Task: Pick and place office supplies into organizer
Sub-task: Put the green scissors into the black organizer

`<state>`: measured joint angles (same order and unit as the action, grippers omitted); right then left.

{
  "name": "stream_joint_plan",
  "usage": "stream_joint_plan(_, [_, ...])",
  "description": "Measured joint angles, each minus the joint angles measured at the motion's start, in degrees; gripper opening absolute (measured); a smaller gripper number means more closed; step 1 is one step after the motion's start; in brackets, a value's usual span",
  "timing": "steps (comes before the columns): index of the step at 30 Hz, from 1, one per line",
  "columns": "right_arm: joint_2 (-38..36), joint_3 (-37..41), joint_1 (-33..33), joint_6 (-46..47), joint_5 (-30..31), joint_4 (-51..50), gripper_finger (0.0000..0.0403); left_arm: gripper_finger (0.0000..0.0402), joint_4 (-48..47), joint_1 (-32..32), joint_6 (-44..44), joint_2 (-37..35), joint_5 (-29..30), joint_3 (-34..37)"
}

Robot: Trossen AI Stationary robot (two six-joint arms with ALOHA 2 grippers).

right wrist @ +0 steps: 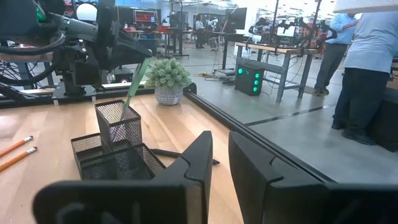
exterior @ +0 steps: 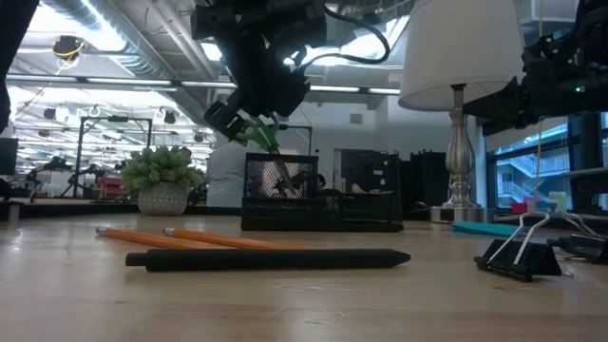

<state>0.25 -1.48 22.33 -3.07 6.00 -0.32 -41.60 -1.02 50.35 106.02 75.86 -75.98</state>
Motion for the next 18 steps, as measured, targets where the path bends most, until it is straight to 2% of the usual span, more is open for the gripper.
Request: stream_joint_plan(18, [0.0,0.0,0.0,0.0,0.0,0.0,0.0058,0.0048,0.3,-0.6,0.0,0.0,0.4,-0.1])
